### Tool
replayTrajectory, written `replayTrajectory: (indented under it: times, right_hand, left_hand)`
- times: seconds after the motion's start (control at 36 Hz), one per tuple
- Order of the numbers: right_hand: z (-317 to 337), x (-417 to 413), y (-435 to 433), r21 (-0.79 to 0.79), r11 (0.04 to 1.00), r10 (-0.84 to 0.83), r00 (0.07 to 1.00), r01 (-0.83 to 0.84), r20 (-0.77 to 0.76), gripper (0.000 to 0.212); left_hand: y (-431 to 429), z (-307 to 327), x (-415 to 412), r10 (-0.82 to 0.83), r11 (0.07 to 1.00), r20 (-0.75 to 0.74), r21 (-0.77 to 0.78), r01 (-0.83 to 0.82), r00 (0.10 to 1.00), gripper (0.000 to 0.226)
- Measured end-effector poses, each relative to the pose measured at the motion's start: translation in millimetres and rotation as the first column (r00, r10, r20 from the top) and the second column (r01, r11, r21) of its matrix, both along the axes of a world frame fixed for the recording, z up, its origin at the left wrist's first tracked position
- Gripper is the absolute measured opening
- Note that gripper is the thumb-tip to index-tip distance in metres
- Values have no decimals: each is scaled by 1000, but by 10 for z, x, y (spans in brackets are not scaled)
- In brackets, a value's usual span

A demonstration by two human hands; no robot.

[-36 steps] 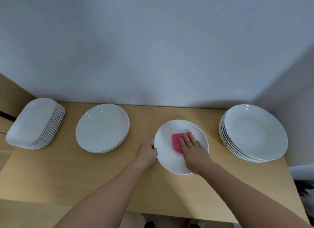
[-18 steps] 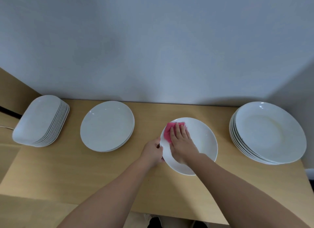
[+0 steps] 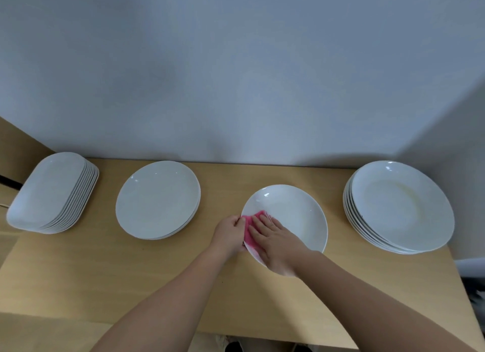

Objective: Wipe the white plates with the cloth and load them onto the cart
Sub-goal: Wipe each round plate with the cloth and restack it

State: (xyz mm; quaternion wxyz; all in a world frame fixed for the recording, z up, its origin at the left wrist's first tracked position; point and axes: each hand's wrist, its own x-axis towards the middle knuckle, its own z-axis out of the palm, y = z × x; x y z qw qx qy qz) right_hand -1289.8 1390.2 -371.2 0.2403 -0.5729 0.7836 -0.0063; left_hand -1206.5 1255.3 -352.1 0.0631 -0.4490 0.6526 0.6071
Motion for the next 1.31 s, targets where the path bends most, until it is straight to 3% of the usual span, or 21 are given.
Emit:
replayTrajectory:
  times: [0.08,0.19,0.5,0.72,0.86,0.94,1.11,1.31]
  right_hand:
    - [31,108,-42,-20,989,-143,984,146,101,60]
    - [-25,232,-40,-9,981,-192,968,196,163,61]
    - [69,-19,179,-86,996,16,969,5,248,55]
    - [150,-101,557,47,999,6,954,-21,301,50]
    - [303,-236,663,93,990,76,967,-102,243,44]
    - [380,-337,674,231,966,77,980,-120,186,42]
    - [462,-565,708,432,898,143,983,-79,-119,39]
    - [387,-461,751,428,904,139,959,-22,-245,50]
  left_hand:
    - [-30,-14,-47,3,1000,32,21,-4,999,29]
    - [-62,24,-133,-51,998,56,-20,52,997,34]
    - [-114,4,-302,-202,951,143,-209,229,969,24]
    - [-66,-39,-327,-216,934,118,-263,241,969,35]
    - [-83,-38,-310,-251,933,106,-238,269,962,44]
    - [-105,-41,-311,-268,930,110,-228,287,957,50]
    - [-139,-68,-318,-280,929,104,-221,296,954,54]
    - [-175,-99,-307,-278,939,88,-183,290,956,52]
